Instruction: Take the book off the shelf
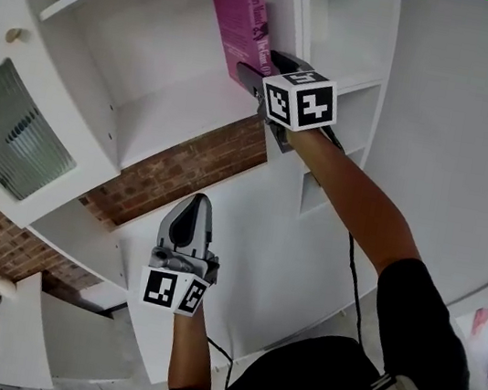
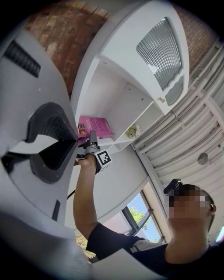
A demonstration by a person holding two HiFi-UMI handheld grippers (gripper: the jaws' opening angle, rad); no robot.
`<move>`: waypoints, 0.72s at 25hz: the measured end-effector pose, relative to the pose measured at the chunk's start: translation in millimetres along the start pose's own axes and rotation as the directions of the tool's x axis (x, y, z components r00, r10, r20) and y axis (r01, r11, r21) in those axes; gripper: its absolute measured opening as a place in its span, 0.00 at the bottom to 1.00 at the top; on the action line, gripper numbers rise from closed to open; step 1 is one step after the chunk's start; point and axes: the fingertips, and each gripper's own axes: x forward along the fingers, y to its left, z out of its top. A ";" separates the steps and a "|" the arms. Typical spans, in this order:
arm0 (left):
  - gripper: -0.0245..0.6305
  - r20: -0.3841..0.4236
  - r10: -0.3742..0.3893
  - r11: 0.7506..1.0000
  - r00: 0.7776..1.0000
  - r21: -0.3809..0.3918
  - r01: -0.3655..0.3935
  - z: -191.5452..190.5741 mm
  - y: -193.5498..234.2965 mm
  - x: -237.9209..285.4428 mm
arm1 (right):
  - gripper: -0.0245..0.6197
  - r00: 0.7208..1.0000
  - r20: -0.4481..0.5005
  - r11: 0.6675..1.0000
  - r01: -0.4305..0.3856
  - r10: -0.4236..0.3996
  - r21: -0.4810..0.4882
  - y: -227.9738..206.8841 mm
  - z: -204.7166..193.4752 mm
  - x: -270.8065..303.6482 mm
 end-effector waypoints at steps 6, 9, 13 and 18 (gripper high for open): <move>0.04 -0.013 0.004 1.000 1.000 -0.015 -0.004 -7.9 2.1 1.9 | 0.47 0.998 -0.065 1.000 -0.012 0.012 0.001 -3.9 -2.0 23.1; 0.04 -0.016 0.013 1.000 1.000 -0.018 -0.014 -9.7 4.7 1.5 | 0.47 0.996 -0.091 1.000 -0.001 0.001 0.004 -5.8 -4.2 32.5; 0.04 -0.018 0.031 0.999 0.999 -0.016 -0.032 -11.4 9.9 -2.7 | 0.46 0.993 -0.117 1.000 0.018 -0.017 0.005 -9.6 -9.3 43.6; 0.04 -0.021 0.053 0.999 0.998 -0.012 -0.053 -12.0 16.4 -9.3 | 0.40 0.989 -0.144 0.999 0.034 -0.031 0.021 -14.9 -16.8 51.6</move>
